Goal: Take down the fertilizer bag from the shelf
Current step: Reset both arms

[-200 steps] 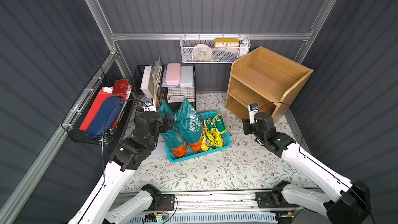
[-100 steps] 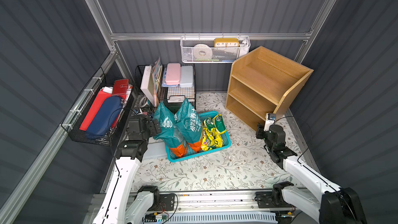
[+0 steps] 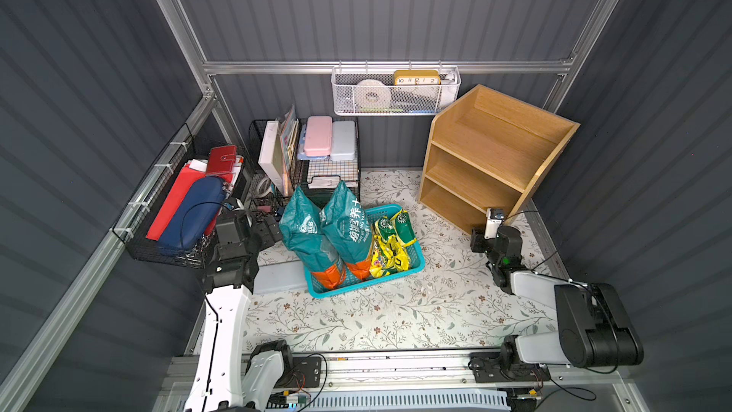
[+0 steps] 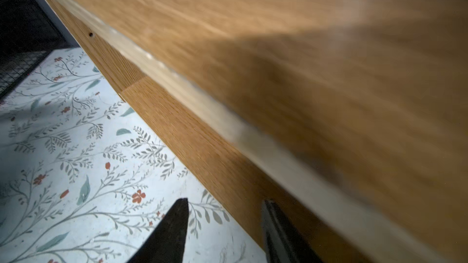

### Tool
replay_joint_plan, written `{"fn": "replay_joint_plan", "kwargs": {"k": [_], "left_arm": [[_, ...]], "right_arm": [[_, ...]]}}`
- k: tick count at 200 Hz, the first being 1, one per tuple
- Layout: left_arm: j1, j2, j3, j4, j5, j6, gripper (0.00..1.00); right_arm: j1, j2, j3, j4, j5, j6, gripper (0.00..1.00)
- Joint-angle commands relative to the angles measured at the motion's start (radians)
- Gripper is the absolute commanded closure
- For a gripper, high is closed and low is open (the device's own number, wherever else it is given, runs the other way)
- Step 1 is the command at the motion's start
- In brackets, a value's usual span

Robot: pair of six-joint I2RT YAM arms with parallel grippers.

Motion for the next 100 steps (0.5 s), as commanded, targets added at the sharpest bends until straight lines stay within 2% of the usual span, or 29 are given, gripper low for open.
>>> {"fn": "replay_joint_plan", "kwargs": {"k": [1, 8, 19, 28, 42, 47, 51, 53, 56, 71, 100], "left_arm": [[0.006, -0.013, 0.038, -0.003, 0.113, 0.027, 0.00], [0.006, -0.019, 0.054, -0.001, 0.147, 0.031, 0.01], [0.006, -0.022, 0.083, -0.013, 0.165, 0.040, 0.00], [0.006, -0.017, 0.105, -0.033, 0.142, 0.050, 0.00], [0.006, -0.005, 0.111, -0.050, 0.079, 0.097, 0.00], [0.006, -0.001, 0.102, -0.051, 0.059, 0.118, 0.00], [0.006, 0.004, 0.092, -0.054, 0.036, 0.131, 0.00], [0.006, 0.005, 0.088, -0.056, 0.026, 0.137, 0.00], [0.006, 0.009, 0.081, -0.059, 0.011, 0.145, 0.00], [0.006, 0.012, 0.030, -0.064, -0.043, 0.161, 0.00], [0.015, 0.021, -0.107, -0.005, -0.064, 0.134, 0.00]], "right_arm": [[-0.041, 0.121, -0.030, 0.313, 0.038, -0.007, 0.47], [-0.045, 0.146, -0.055, 0.414, 0.025, -0.012, 0.46], [-0.047, 0.092, -0.041, 0.291, 0.034, -0.002, 0.45], [-0.053, 0.067, -0.023, 0.208, 0.024, 0.006, 0.44], [-0.056, 0.109, -0.026, 0.287, 0.003, -0.005, 0.38], [-0.056, 0.122, -0.029, 0.312, -0.010, -0.010, 0.29], [-0.056, 0.129, -0.031, 0.327, -0.020, -0.015, 0.16], [-0.056, 0.131, -0.031, 0.335, -0.023, -0.017, 0.06], [-0.056, 0.133, -0.031, 0.339, -0.029, -0.020, 0.02], [-0.056, 0.121, -0.024, 0.305, -0.025, -0.017, 0.01], [-0.056, 0.106, -0.013, 0.253, -0.027, -0.017, 0.01]]}}
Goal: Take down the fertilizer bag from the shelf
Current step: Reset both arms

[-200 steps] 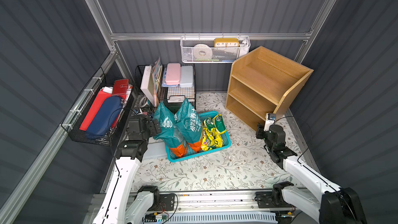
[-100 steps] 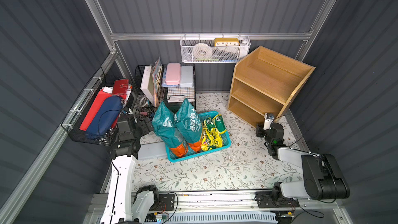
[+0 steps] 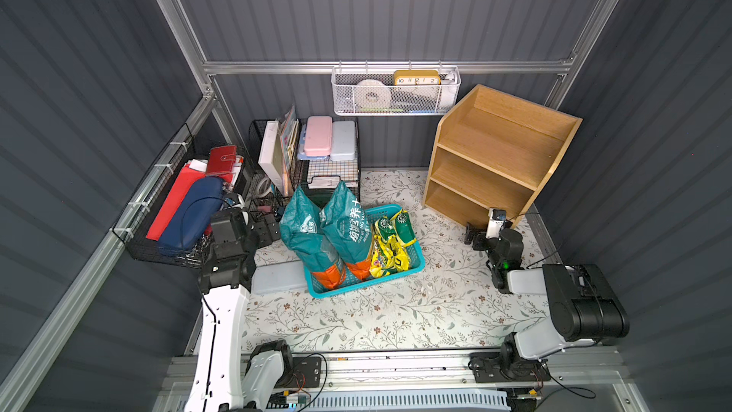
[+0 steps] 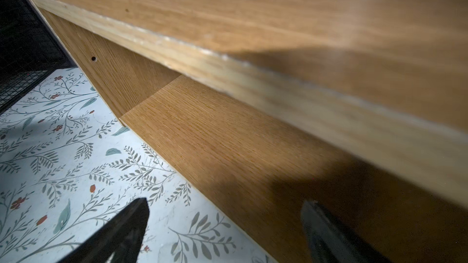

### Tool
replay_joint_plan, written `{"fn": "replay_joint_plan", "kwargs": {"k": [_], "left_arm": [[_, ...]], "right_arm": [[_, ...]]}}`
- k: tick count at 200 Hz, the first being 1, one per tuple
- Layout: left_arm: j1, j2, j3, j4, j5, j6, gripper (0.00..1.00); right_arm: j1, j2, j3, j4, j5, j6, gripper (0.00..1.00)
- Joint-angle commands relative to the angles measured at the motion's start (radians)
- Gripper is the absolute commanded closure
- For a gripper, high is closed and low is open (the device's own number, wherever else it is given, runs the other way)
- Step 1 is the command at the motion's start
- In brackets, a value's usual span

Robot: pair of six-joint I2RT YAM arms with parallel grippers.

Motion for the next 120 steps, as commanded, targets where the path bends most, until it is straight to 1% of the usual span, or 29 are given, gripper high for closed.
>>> {"fn": "replay_joint_plan", "kwargs": {"k": [1, 23, 43, 56, 71, 92, 98, 109, 113, 120], "left_arm": [[0.010, 0.021, -0.100, 0.010, -0.046, 0.023, 0.00], [0.012, 0.046, -0.212, 0.140, 0.076, 0.033, 0.00], [0.012, 0.073, -0.328, 0.343, 0.190, 0.074, 0.01], [0.012, 0.116, -0.385, 0.468, 0.257, 0.099, 0.00], [0.012, 0.217, -0.414, 0.577, 0.316, 0.106, 0.00], [0.012, 0.379, -0.421, 0.717, 0.408, 0.053, 0.01], [0.012, 0.418, -0.434, 0.748, 0.406, 0.050, 0.01], [0.008, 0.482, -0.463, 0.882, 0.391, 0.053, 0.01], [0.005, 0.505, -0.471, 0.935, 0.367, 0.046, 0.01], [0.005, 0.531, -0.456, 0.936, 0.348, 0.021, 0.01]], "right_arm": [[-0.017, -0.015, 0.024, 0.009, 0.017, -0.002, 0.01], [-0.017, -0.013, 0.026, 0.012, 0.009, -0.005, 0.01], [-0.017, -0.014, 0.026, 0.013, 0.009, -0.005, 0.01], [-0.017, -0.013, 0.026, 0.012, 0.008, -0.004, 0.01], [-0.017, -0.012, 0.026, 0.012, 0.008, -0.004, 0.01], [-0.017, -0.012, 0.027, 0.012, 0.000, -0.009, 0.01], [-0.017, -0.012, 0.025, 0.013, 0.000, -0.009, 0.01], [-0.017, -0.013, 0.026, 0.013, 0.000, -0.009, 0.01], [-0.016, -0.013, 0.026, 0.012, 0.000, -0.009, 0.01], [-0.017, -0.012, 0.025, 0.012, 0.001, -0.008, 0.01]]}}
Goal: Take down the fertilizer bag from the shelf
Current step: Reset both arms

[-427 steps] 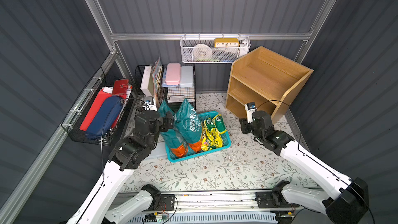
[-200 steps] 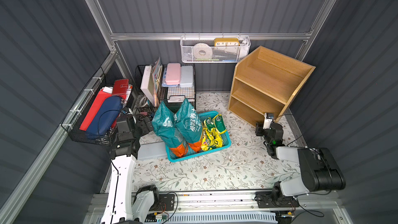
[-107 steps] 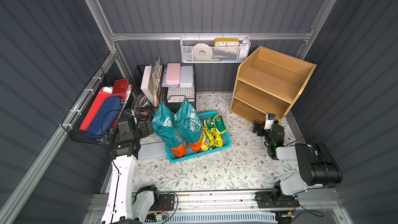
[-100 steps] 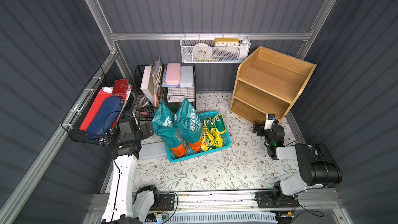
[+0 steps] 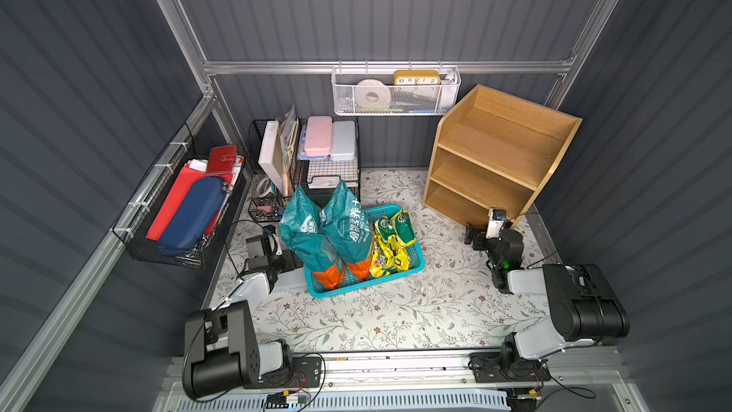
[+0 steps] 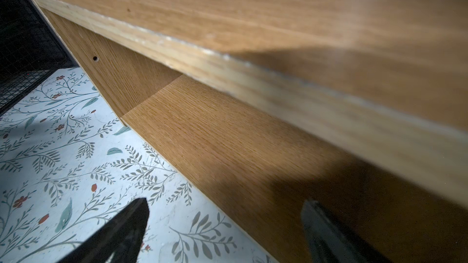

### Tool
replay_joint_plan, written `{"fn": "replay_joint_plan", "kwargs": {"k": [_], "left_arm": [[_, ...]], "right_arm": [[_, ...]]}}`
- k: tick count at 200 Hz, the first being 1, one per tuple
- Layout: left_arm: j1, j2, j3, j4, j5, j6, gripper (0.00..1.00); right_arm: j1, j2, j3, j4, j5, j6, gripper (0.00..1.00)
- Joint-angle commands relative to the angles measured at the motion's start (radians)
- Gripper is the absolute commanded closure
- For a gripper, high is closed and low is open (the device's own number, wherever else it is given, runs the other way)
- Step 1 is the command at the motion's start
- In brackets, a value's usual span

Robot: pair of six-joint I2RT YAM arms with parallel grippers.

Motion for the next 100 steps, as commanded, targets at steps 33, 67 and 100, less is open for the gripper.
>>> {"fn": "replay_joint_plan", "kwargs": {"k": [33, 67, 100], "left_arm": [[-0.016, 0.167, 0.000, 0.366, 0.001, -0.022, 0.01], [-0.031, 0.191, 0.019, 0.373, -0.008, -0.036, 0.01], [-0.080, 0.276, 0.075, 0.355, -0.091, -0.036, 0.00]], "right_arm": [[-0.014, -0.013, 0.025, 0.011, 0.009, -0.009, 0.01], [-0.013, -0.013, 0.027, 0.008, 0.010, -0.008, 0.01], [-0.013, -0.011, 0.028, 0.008, 0.013, -0.004, 0.01]]}}
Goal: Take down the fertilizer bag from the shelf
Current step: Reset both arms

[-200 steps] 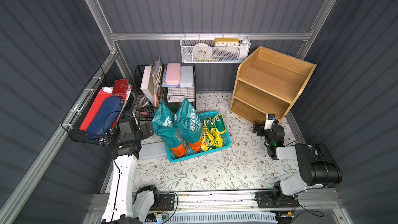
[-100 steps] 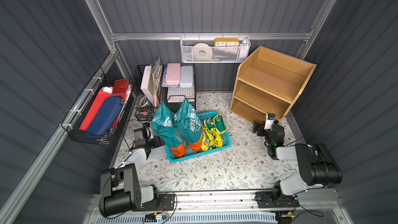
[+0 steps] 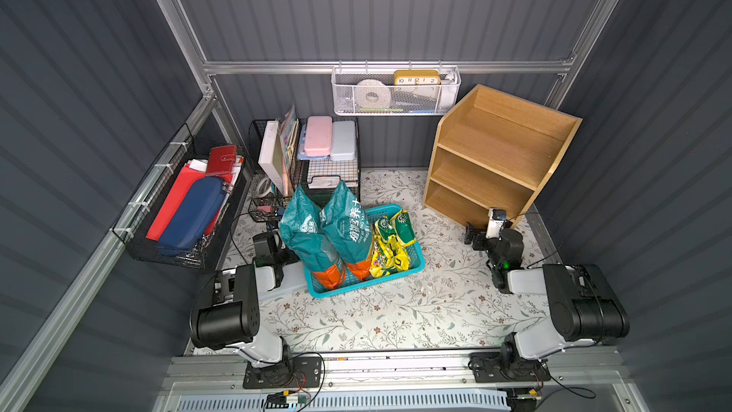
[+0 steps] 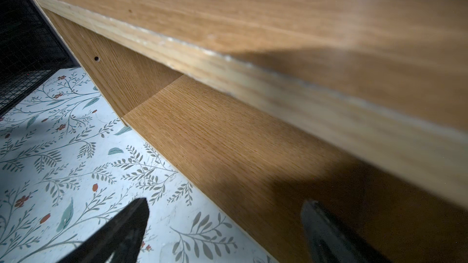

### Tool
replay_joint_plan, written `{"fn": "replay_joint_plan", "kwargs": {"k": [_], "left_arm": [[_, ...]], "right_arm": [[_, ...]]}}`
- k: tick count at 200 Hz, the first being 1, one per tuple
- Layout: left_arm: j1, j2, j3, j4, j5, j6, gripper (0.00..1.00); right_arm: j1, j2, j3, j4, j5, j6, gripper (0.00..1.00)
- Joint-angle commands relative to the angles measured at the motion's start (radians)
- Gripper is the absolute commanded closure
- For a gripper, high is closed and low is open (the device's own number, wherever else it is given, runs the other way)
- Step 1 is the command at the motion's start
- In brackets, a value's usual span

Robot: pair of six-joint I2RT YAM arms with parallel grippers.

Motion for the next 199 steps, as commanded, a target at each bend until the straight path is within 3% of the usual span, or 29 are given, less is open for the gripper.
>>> {"fn": "replay_joint_plan", "kwargs": {"k": [1, 24, 41, 52, 62, 74, 199], "left_arm": [[-0.048, 0.052, 0.066, -0.001, -0.050, -0.006, 0.01], [-0.154, 0.065, 0.041, 0.080, -0.169, 0.069, 0.01], [-0.155, 0.110, -0.119, 0.417, -0.209, 0.086, 0.00], [-0.155, 0.062, -0.112, 0.325, -0.180, 0.052, 0.01], [-0.157, 0.102, -0.102, 0.382, -0.157, 0.108, 0.00], [-0.164, 0.080, -0.046, 0.240, -0.135, 0.087, 0.00], [-0.161, 0.092, -0.033, 0.242, -0.155, 0.078, 0.01]], "right_arm": [[-0.013, -0.011, 0.027, 0.008, 0.016, -0.004, 0.01], [-0.013, -0.013, 0.026, 0.008, 0.012, -0.008, 0.01], [-0.013, -0.013, 0.026, 0.007, 0.013, -0.010, 0.01], [-0.013, -0.013, 0.026, 0.007, 0.012, -0.010, 0.01], [-0.013, -0.013, 0.026, 0.007, 0.012, -0.010, 0.01], [-0.013, -0.013, 0.026, 0.007, 0.012, -0.009, 0.01], [-0.013, -0.010, 0.030, 0.003, 0.011, -0.013, 0.01]]}}
